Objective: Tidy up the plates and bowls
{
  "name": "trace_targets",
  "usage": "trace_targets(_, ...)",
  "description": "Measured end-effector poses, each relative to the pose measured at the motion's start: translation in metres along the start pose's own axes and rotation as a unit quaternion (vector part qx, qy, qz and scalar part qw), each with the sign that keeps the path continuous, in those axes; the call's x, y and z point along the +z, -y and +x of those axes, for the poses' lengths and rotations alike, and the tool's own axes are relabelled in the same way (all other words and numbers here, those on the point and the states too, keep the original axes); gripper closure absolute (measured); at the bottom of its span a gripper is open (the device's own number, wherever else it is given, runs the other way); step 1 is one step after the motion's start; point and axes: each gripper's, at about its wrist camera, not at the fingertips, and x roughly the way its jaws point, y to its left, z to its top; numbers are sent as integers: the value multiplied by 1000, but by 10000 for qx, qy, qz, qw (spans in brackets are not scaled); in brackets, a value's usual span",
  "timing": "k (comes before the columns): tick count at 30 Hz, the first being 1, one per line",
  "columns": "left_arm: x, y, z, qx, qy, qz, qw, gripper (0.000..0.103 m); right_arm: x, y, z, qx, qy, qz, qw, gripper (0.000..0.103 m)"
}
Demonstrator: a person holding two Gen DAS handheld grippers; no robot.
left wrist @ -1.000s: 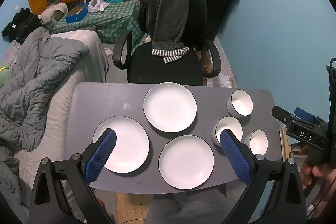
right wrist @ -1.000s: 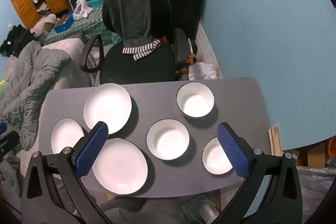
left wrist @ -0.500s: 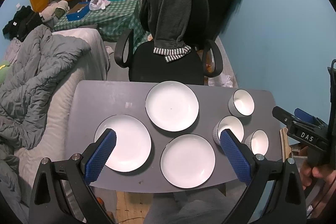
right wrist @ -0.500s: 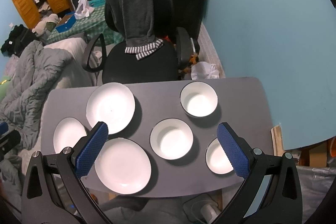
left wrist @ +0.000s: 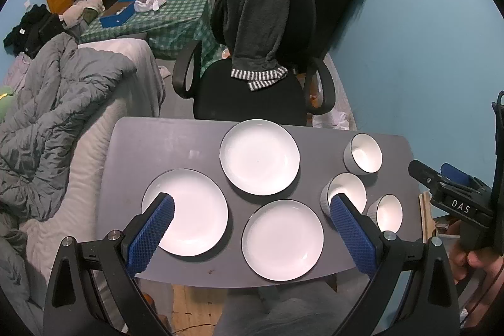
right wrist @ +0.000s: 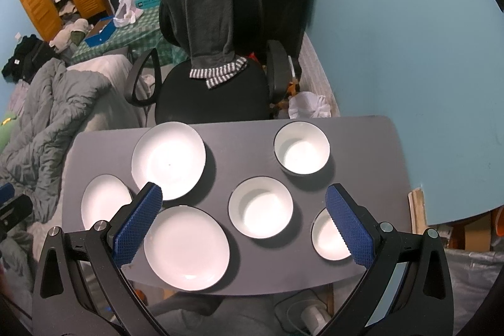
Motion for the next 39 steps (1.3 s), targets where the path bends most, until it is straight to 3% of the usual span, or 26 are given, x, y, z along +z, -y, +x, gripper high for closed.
trace_targets(39,0,-7,7,-34,-86,-51,9999,2,-1,-11,0,67,-64,-85,9999,1)
